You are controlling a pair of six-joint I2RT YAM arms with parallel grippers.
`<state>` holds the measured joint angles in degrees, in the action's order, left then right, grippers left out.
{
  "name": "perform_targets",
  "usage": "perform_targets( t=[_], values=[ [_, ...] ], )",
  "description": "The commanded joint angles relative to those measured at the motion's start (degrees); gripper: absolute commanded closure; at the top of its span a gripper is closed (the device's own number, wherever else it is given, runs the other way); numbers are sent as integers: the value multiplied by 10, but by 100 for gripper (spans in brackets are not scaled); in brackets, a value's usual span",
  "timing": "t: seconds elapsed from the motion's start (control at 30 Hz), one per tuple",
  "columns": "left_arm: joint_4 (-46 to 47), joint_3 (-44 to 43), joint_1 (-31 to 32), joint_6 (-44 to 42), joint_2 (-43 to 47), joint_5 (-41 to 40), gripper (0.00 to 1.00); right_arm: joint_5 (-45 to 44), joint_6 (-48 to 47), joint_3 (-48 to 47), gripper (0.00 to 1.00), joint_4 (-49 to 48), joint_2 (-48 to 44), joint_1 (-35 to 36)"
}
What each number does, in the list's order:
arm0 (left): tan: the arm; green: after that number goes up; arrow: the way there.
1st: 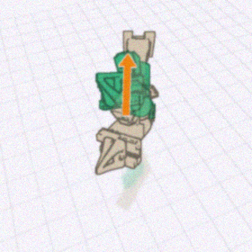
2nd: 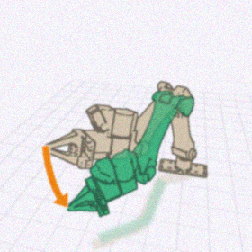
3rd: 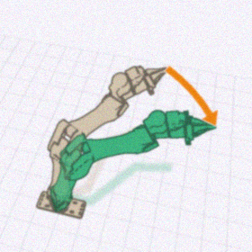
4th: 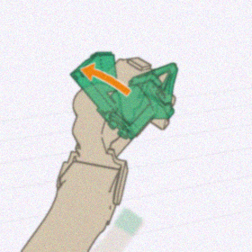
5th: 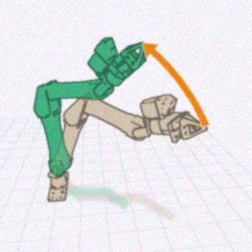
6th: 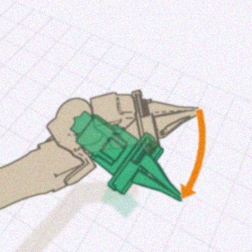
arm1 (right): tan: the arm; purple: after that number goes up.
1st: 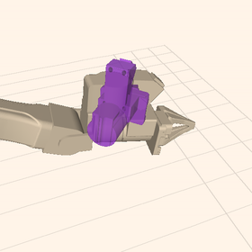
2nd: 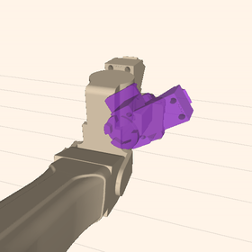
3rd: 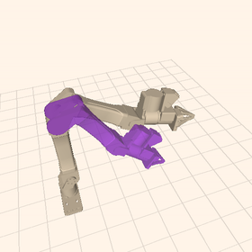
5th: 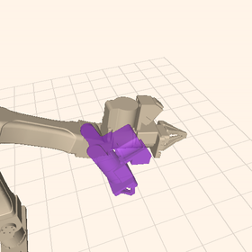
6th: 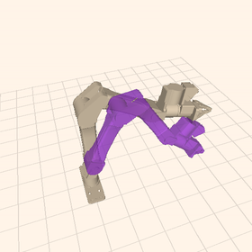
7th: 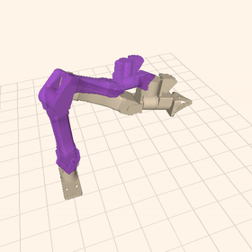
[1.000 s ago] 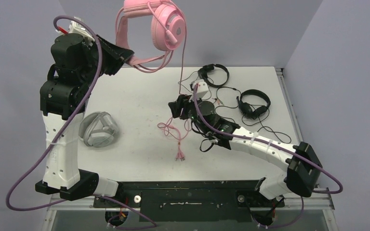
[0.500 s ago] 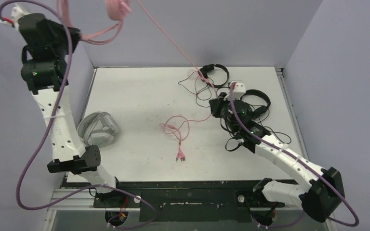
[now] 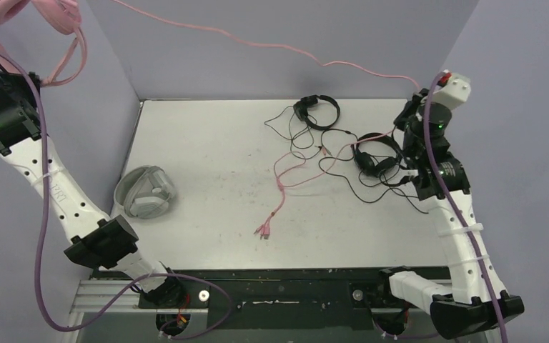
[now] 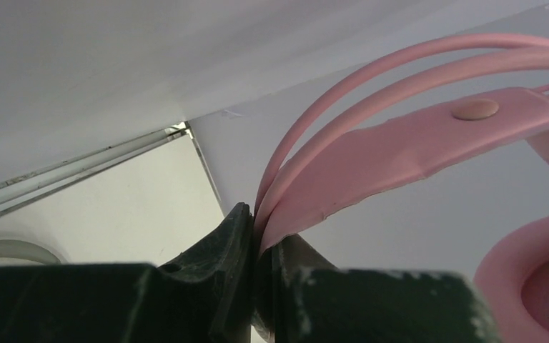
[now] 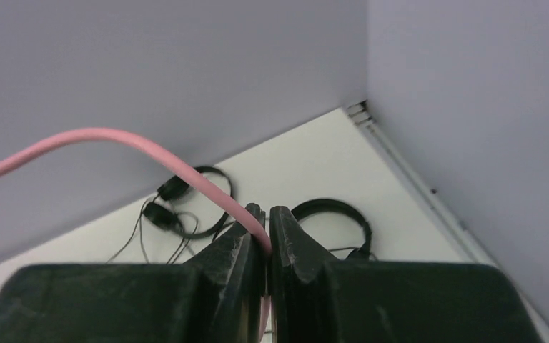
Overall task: Wrap the headphones
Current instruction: Wrap the headphones cable around the headphones.
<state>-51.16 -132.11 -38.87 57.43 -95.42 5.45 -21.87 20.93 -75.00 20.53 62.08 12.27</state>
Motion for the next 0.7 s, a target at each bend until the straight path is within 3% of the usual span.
perform_targets(
  t=[0.0, 0.27, 0.37, 0.43, 0.47, 0.53, 0.57, 0.67],
  values=[
    [100, 24, -6, 31, 42, 25, 100, -97, -57, -124, 100, 45, -4, -25],
    [130, 34, 26, 49, 52, 39, 100, -5, -131, -535, 100, 130, 111, -14],
    [133, 30, 35, 55, 52, 39, 100, -23, -155, -579, 100, 123, 110, 25],
    [134, 22, 39, 59, 49, 42, 100, -18, -151, -525, 94, 122, 79, 35],
    [134, 15, 40, 61, 47, 43, 100, -2, -134, -474, 82, 128, 55, 35],
    [136, 4, 45, 66, 44, 52, 100, 52, -108, -323, 40, 120, -11, 35],
    [138, -1, 51, 68, 43, 55, 100, 76, -89, -245, 30, 108, -45, 35],
    [139, -11, 96, 63, 45, 48, 100, 150, -44, -56, 17, 96, -121, 36]
  ],
)
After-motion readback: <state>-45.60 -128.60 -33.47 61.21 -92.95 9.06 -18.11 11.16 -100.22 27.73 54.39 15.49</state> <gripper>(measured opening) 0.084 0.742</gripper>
